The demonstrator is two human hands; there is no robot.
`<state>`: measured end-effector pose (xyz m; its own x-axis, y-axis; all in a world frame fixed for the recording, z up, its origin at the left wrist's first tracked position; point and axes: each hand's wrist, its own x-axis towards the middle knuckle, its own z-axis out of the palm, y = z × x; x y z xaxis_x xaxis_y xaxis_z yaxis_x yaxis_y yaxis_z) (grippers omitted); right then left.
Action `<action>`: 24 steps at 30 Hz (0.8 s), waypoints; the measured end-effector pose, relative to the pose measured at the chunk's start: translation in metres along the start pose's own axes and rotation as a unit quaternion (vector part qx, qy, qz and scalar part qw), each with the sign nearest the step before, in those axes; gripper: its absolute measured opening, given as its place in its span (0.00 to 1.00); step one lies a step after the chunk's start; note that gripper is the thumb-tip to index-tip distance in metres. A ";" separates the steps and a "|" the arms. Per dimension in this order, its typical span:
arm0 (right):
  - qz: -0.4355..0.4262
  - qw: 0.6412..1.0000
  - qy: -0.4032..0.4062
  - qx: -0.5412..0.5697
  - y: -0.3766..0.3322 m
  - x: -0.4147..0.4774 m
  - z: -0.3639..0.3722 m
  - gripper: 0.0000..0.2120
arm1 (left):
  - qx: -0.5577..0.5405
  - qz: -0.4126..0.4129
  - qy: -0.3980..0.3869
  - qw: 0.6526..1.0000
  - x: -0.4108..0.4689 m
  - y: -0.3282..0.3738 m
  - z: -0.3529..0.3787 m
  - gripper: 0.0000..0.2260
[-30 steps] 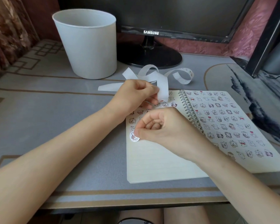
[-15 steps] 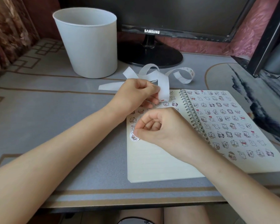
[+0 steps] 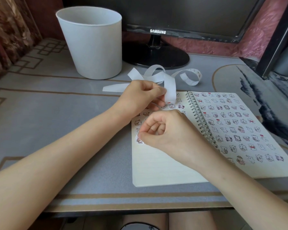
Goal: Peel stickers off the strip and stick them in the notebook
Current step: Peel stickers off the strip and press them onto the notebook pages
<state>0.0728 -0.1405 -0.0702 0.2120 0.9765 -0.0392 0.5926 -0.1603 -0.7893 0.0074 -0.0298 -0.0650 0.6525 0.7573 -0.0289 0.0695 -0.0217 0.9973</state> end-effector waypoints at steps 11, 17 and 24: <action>-0.003 1.000 0.003 -0.021 -0.002 -0.001 0.000 0.02 | -0.004 0.001 -0.001 1.000 0.001 0.000 0.000 0.10; -0.004 0.999 0.001 -0.035 -0.002 -0.002 -0.002 0.03 | -0.004 0.002 -0.001 1.000 0.001 -0.001 0.000 0.10; -0.009 1.000 -0.005 -0.007 0.000 -0.002 -0.006 0.03 | -0.005 0.002 0.001 1.000 0.002 -0.002 0.000 0.10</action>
<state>0.0768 -0.1428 -0.0666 0.1935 0.9806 -0.0312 0.6074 -0.1447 -0.7811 0.0082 -0.0279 -0.0667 0.6513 0.7584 -0.0244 0.0595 -0.0189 0.9981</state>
